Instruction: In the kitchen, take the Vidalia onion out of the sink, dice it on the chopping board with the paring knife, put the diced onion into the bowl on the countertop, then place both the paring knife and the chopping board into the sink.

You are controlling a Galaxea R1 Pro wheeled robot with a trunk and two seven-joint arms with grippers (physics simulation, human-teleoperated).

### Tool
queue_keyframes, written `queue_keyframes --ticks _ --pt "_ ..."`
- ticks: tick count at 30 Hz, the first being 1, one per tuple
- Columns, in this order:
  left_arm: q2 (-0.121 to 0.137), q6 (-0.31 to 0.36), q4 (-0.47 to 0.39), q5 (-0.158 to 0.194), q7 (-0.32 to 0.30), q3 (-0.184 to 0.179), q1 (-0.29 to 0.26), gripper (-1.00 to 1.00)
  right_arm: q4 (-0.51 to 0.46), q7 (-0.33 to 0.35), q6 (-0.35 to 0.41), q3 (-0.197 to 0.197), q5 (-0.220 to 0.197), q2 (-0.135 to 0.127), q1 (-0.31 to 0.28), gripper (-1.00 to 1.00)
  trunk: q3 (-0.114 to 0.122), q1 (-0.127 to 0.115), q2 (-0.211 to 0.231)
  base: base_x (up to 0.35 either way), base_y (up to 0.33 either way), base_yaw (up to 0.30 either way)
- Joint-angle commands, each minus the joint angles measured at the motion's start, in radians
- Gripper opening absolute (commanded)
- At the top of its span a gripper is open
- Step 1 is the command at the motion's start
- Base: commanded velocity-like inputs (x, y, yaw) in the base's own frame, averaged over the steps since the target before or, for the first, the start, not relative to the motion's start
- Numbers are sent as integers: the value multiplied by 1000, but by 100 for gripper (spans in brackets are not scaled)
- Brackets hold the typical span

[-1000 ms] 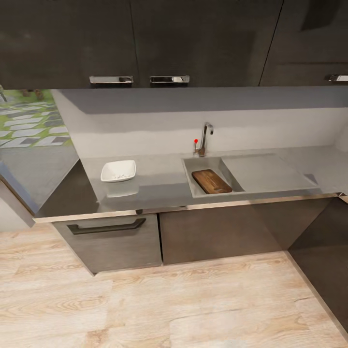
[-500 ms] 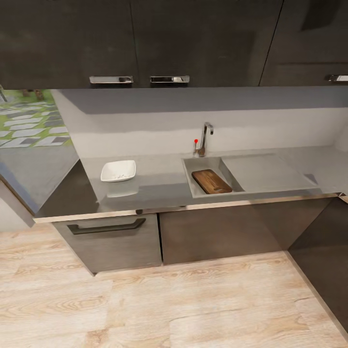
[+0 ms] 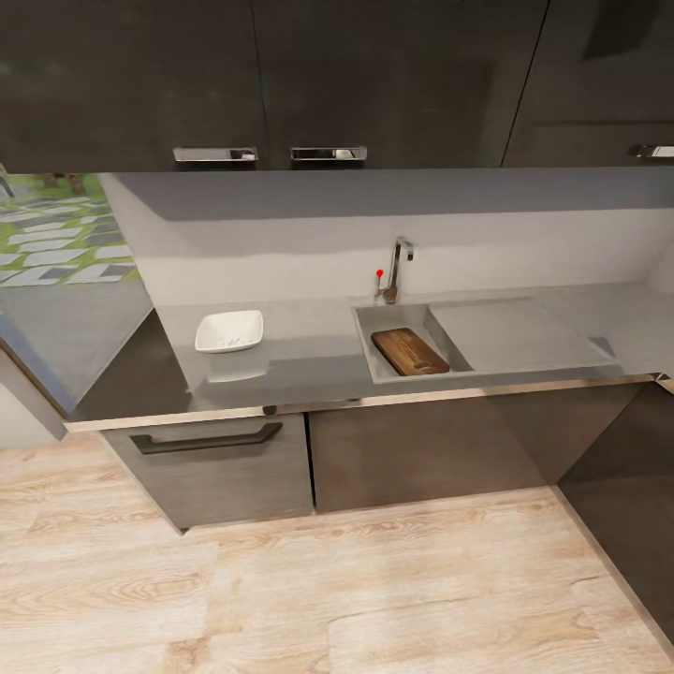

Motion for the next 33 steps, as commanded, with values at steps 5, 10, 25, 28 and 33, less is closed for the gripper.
queue_keyframes --ticks 5,10,25,28,33 --pt "2 2 7 9 3 -11 0 100 -2 -5 -2 8 -3 3 0 100 -2 1 -2 0 0 0" --pt "2 2 29 9 2 -11 0 100 -2 -5 -3 7 -4 2 0 100 -2 1 -2 0 0 0" --pt "-77 103 -71 10 3 -5 -11 100 -2 -5 -3 7 -5 5 1 100 -2 1 -2 0 0 0" --pt "-96 175 -88 9 3 -4 -15 100 -2 -5 -3 7 -4 5 1 100 -2 1 -2 0 0 0" --pt "-111 209 -175 -8 2 160 -17 100 -2 -5 -3 7 -4 5 1 100 -2 1 -2 0 0 0"
